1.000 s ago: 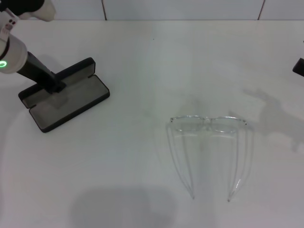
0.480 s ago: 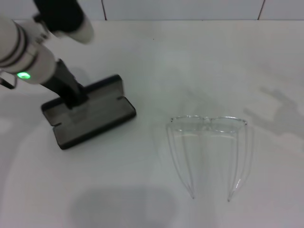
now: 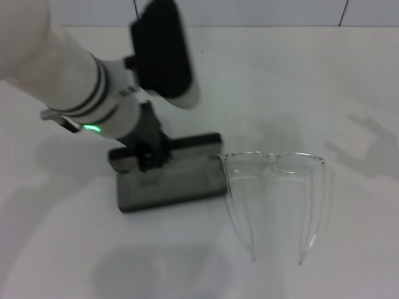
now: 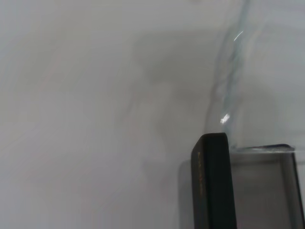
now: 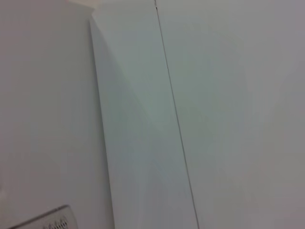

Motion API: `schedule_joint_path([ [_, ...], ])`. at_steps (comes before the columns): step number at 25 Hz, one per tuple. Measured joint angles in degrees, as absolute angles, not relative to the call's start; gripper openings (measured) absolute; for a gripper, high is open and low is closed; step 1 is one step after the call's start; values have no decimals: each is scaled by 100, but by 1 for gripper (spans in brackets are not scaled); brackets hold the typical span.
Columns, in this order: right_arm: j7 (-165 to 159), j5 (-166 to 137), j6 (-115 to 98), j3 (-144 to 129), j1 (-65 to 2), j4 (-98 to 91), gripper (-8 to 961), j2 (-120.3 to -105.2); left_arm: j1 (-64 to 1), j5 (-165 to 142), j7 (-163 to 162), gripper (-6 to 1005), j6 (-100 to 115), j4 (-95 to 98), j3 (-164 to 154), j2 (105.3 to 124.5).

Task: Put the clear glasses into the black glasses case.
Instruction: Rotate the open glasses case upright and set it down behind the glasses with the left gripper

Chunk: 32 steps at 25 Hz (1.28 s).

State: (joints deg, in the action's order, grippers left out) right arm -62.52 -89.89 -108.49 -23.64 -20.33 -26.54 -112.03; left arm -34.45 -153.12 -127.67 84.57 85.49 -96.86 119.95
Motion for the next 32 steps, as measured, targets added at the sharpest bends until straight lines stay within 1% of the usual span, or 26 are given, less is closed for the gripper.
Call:
schedule_joint_path([
  [8, -6246, -8989, -10813, -2364, -2021, -2654, 869, -11191, -3450, -15153, -12774, 222, 8425, 9073, -10265, 12016],
  [21, -6197, -8975, -10775, -2311, -2008, -2654, 869, -11206, -3588, -15176, -12928, 249, 7634, 8904, -10784, 12023],
  [32, -6195, -8973, -10813, -2309, -1829, -2654, 869, -11217, -3742, -15226, -13016, 271, 7249, 8594, -11143, 12027],
])
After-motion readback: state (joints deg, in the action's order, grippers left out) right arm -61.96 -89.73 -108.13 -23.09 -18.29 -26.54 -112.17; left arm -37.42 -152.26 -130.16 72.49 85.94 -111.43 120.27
